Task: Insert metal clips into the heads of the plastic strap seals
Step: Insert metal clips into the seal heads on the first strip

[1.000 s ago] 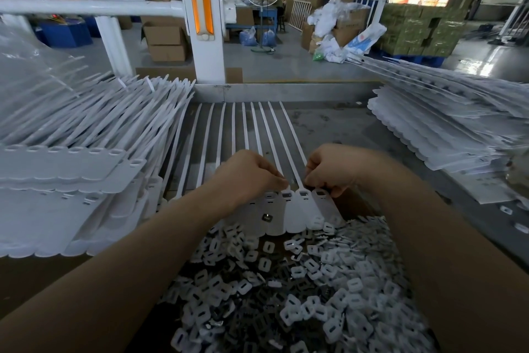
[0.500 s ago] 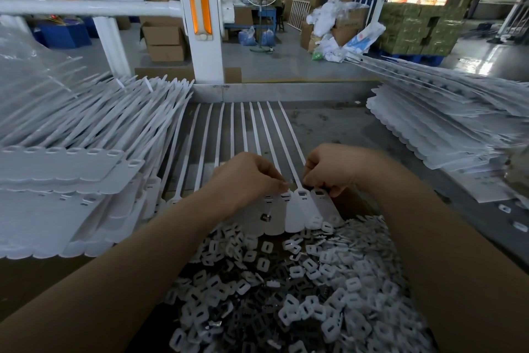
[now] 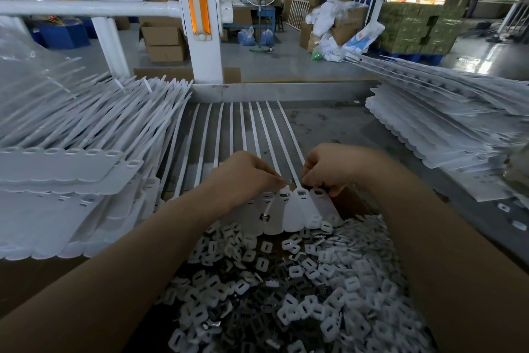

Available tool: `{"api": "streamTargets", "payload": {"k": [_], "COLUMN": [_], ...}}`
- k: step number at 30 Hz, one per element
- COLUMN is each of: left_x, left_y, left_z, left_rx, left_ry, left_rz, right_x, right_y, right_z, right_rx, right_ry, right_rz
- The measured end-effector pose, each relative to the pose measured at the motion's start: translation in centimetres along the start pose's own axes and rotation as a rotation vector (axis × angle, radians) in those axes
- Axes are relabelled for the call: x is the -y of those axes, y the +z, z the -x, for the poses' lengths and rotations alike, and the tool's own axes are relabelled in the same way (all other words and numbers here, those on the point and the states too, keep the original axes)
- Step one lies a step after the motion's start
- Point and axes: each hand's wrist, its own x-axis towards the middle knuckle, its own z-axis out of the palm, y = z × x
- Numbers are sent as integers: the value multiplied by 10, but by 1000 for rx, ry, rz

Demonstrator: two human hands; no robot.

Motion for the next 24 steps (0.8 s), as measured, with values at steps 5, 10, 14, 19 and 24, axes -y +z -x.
{"api": "streamTargets", "payload": {"k": [5, 10, 14, 19, 24], "left_x": [1, 2, 1, -1, -5], "left_y": [2, 3, 4, 6, 5], "left_z": [0, 2, 4, 3, 2], "left_rx": [-21, -22, -17, -11, -31], "left_ry": [27, 46, 54, 9, -85], "left_rz": [-76, -117, -151, -193, -246], "right_x": [0, -1, -1, -2, -2], "right_y": [0, 0, 0, -1, 0], "right_z": [-1, -2, -2, -5, -6], "right_rx": [4, 4, 6, -1, -1], "right_ry": [1, -3, -2, 4, 1], "right_rz": [5, 6, 4, 12, 12]}}
